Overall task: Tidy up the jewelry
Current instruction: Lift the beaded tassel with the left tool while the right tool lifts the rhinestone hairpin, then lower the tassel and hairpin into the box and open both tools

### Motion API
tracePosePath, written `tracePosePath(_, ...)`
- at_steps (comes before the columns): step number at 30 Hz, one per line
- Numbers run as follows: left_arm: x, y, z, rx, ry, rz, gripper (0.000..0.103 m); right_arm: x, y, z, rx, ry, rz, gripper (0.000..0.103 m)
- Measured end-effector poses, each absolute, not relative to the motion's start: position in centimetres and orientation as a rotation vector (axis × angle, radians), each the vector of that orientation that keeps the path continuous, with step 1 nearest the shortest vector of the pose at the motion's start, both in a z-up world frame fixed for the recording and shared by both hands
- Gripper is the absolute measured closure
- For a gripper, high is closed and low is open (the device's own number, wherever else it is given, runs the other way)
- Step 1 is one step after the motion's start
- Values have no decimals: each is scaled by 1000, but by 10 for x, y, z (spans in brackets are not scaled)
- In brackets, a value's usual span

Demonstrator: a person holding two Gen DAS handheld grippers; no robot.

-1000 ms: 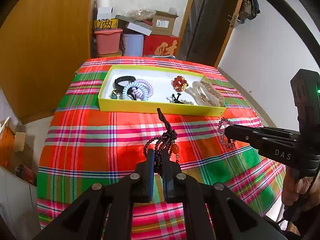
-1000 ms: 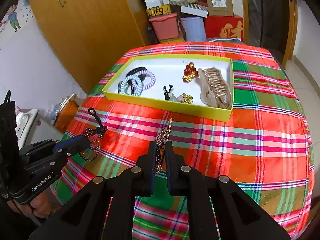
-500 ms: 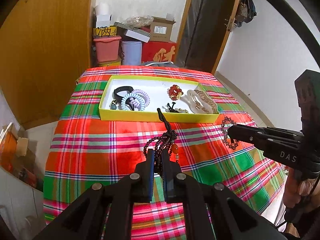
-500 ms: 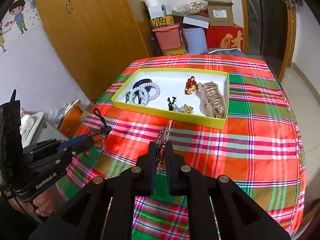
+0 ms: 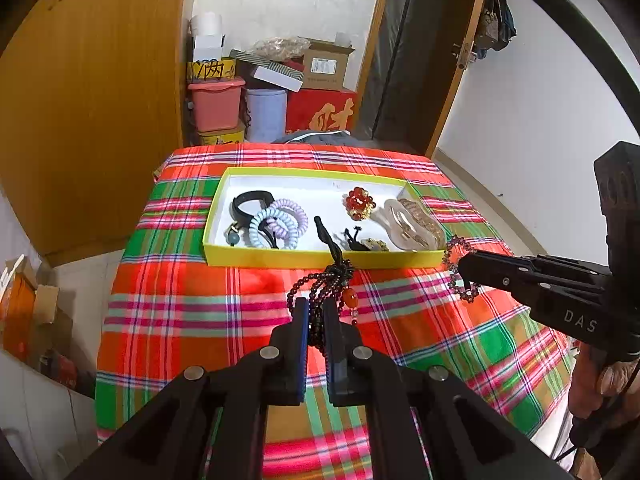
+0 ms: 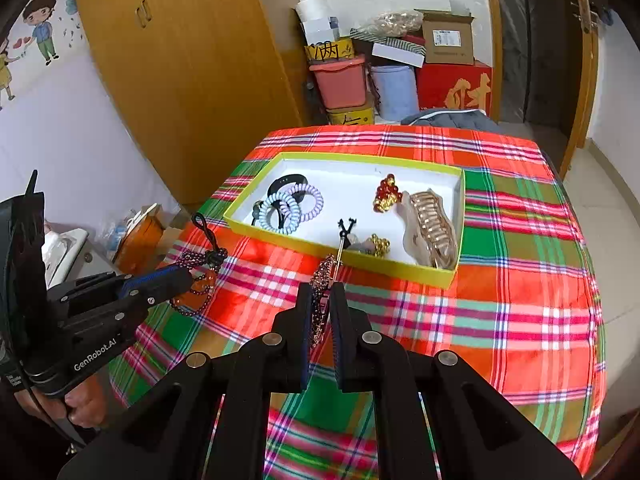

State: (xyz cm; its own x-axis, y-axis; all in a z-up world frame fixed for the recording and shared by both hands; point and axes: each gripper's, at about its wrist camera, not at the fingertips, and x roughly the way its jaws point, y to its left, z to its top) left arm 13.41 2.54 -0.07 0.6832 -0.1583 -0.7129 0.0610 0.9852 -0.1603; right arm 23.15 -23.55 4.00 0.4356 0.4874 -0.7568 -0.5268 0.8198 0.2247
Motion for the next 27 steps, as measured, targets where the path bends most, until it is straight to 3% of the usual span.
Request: tracePosePath(27,242,42,-17,-109,824,-111,97,326,-198,14,-93,939,605,94)
